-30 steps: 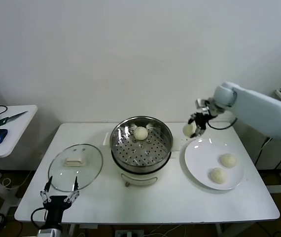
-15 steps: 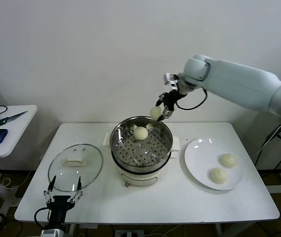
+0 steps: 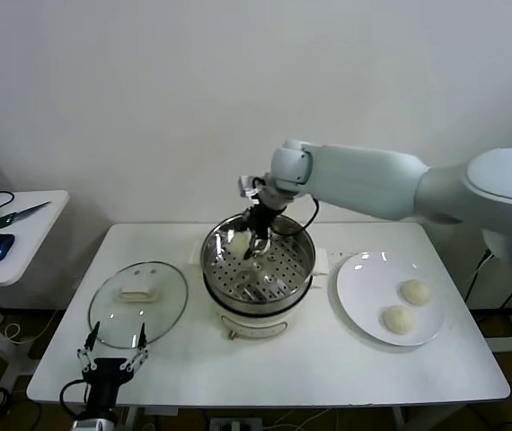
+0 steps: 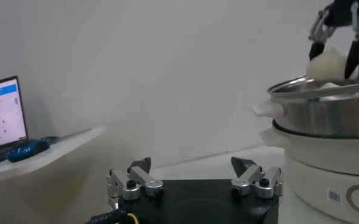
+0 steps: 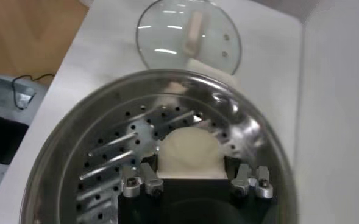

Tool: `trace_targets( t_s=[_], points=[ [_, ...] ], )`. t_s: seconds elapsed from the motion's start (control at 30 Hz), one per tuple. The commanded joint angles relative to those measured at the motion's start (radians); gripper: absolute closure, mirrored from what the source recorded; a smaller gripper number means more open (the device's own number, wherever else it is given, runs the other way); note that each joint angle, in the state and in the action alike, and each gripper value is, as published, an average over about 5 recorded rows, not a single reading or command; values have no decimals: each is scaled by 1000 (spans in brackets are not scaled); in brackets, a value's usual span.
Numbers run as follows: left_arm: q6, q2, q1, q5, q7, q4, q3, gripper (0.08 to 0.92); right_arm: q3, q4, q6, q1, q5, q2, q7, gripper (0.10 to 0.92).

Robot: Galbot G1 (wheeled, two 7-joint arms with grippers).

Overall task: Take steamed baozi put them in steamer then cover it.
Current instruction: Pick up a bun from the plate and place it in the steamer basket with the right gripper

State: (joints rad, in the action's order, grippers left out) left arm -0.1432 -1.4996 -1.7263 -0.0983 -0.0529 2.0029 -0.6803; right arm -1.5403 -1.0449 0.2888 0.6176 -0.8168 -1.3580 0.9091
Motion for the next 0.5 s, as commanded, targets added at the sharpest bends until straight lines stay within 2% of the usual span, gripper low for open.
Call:
trace_targets(
  t_s=[0.03, 0.5],
  points=[
    [1, -3, 2, -1, 0, -2, 0, 177, -32, 14, 8, -57, -4, -55, -17, 322],
    [0, -5, 6, -1, -1, -14, 1, 177, -9, 56, -2, -88, 19, -61, -19, 321]
  ],
)
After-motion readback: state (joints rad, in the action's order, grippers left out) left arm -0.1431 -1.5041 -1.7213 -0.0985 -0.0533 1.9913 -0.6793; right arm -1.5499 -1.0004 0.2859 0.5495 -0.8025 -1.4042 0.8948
